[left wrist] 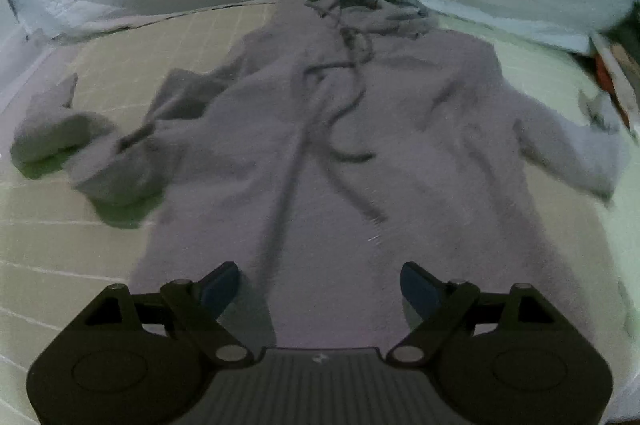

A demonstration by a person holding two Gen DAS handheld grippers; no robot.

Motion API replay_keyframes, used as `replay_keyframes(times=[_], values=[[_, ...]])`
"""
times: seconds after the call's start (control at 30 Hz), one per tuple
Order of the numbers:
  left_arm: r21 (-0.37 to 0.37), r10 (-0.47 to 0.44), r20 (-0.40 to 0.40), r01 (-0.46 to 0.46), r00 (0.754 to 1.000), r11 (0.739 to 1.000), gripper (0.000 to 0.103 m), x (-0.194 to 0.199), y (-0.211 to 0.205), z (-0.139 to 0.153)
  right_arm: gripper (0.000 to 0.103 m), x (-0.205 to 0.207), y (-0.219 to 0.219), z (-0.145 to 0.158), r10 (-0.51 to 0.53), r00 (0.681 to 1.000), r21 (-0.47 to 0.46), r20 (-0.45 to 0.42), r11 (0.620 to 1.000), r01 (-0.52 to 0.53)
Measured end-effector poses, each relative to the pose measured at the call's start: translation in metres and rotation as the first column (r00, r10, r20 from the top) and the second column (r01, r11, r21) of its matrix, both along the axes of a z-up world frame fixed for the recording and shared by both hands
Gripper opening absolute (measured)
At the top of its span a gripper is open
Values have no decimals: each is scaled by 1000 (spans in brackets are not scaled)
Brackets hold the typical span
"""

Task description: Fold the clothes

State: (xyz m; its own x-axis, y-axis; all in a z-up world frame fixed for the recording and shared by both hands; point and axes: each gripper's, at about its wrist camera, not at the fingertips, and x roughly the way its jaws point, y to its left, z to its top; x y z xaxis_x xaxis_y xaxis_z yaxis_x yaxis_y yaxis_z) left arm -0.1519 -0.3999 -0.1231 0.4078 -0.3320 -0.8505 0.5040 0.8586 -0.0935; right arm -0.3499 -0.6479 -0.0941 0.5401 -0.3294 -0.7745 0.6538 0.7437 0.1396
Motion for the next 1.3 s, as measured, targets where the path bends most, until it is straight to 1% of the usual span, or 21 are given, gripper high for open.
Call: replay_keyframes(times=[0.03,0.1,0.17,0.23,0.3,0.33,0.47,0.6,0.73,0.9,1.0,1.1,1.13,1.17,1.2,1.23,1.27,1.3], values=[[-18,16,-5,-16,1000,1000,88,-1,-8,-1,103,-2,-11,0,3,1000,-17,-11,1000,-3],[-26,52,4,-52,999,998,89,-3,-22,-4,103,-4,-34,-3,3,999,-47,-32,999,-5],[-6,76,5,-76,997,997,89,-6,-35,-10,103,-9,-59,-9,-2,1000,-58,-31,998,0],[18,97,5,-97,995,995,89,-10,-47,-17,103,-12,-82,-17,-9,999,-56,-33,998,7],[20,122,-19,-122,992,992,89,-12,-53,-21,103,-11,-105,-24,-26,999,-52,-42,998,24],[19,135,-34,-134,990,991,90,-14,-55,-23,103,-10,-116,-26,-36,999,-46,-34,998,34],[65,154,-17,-153,988,986,95,-11,-70,-29,103,-3,-163,-37,-63,998,-4,10,998,63],[72,170,-27,-168,985,983,98,3,-76,-32,102,17,-209,-51,-94,995,4,29,996,94],[88,191,-30,-188,981,978,103,12,-84,-34,101,48,-254,-55,-114,992,11,60,994,113],[132,202,-5,-200,979,971,103,11,-95,-36,99,96,-287,-55,-97,993,-22,61,995,99],[132,201,-10,-198,980,971,103,10,-94,-36,91,111,-300,-61,-101,994,-19,42,995,102],[138,199,-14,-196,980,971,103,11,-94,-36,77,114,-304,-66,-100,994,-1,40,995,101],[139,200,-15,-196,980,971,103,11,-94,-36,64,113,-304,-67,-97,994,5,42,995,96],[140,200,-16,-196,980,971,103,11,-94,-36,45,111,-304,-69,-95,995,8,40,995,95],[140,200,-16,-196,980,970,103,10,-94,-36,35,109,-303,-70,-97,995,7,29,995,97],[141,201,-16,-197,979,970,103,11,-95,-36,17,106,-303,-71,-99,995,3,20,995,99],[142,202,-17,-198,979,970,103,11,-95,-35,10,101,-302,-72,-102,995,-7,16,995,102],[143,204,-18,-199,979,970,103,11,-96,-35,8,95,-299,-71,-109,994,-26,11,994,109]])
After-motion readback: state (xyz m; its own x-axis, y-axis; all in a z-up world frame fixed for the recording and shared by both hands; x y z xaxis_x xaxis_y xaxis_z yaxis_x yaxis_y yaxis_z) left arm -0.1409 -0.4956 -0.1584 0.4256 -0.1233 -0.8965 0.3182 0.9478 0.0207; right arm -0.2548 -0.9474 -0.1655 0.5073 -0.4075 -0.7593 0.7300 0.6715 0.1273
